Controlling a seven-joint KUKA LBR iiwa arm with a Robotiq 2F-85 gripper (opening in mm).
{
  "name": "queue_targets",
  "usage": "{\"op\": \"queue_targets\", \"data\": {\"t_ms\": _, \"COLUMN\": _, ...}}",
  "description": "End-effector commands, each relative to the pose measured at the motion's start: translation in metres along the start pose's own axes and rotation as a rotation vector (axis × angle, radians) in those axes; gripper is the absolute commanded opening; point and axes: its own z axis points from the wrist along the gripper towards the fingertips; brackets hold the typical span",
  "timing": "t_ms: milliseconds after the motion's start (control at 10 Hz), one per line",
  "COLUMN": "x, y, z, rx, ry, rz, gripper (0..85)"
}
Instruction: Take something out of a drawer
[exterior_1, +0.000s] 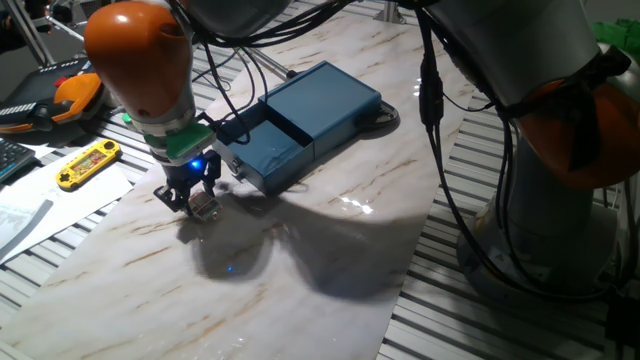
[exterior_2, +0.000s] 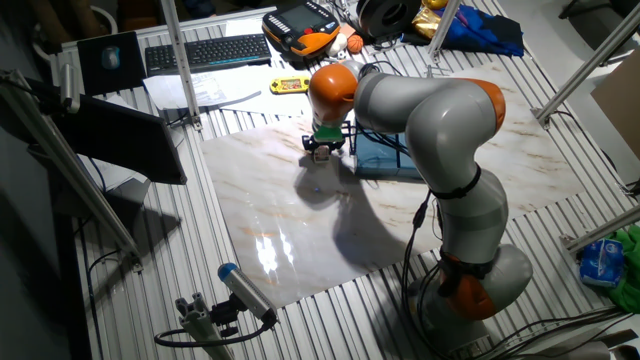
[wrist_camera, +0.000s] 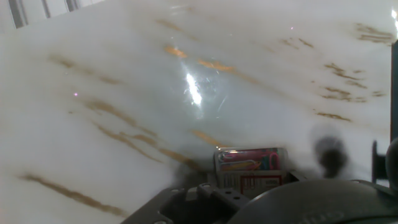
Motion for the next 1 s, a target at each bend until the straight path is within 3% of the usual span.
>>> {"op": "queue_targets", "data": {"t_ms": 0, "x": -0.0003, "y": 0.0000, "z": 0.0000, "rx": -0.012, "ry": -0.005, "rz": -0.036, "gripper": 34.0}}
{"op": "queue_targets", "data": {"t_ms": 100, "x": -0.0009, "y": -0.0001, "z": -0.0003, "rx": -0.012, "ry": -0.007, "rz": -0.068, "gripper": 51.0}}
{"op": "queue_targets", "data": {"t_ms": 300, "x": -0.0008, "y": -0.0002, "z": -0.0023, "rx": -0.023, "ry": -0.013, "rz": -0.058, "gripper": 51.0}}
{"op": "queue_targets", "data": {"t_ms": 400, "x": -0.0003, "y": 0.0008, "z": -0.0025, "rx": -0.017, "ry": -0.015, "rz": -0.047, "gripper": 34.0}}
{"op": "queue_targets", "data": {"t_ms": 500, "x": -0.0018, "y": 0.0004, "z": -0.0033, "rx": -0.023, "ry": -0.005, "rz": -0.055, "gripper": 34.0}}
{"op": "queue_targets", "data": {"t_ms": 600, "x": 0.0001, "y": 0.0012, "z": -0.0030, "rx": -0.016, "ry": -0.023, "rz": -0.038, "gripper": 68.0}}
{"op": "queue_targets", "data": {"t_ms": 700, "x": 0.0014, "y": 0.0019, "z": -0.0026, "rx": -0.009, "ry": -0.034, "rz": -0.032, "gripper": 85.0}}
{"op": "queue_targets", "data": {"t_ms": 900, "x": 0.0030, "y": 0.0020, "z": -0.0070, "rx": -0.007, "ry": -0.038, "rz": -0.026, "gripper": 85.0}}
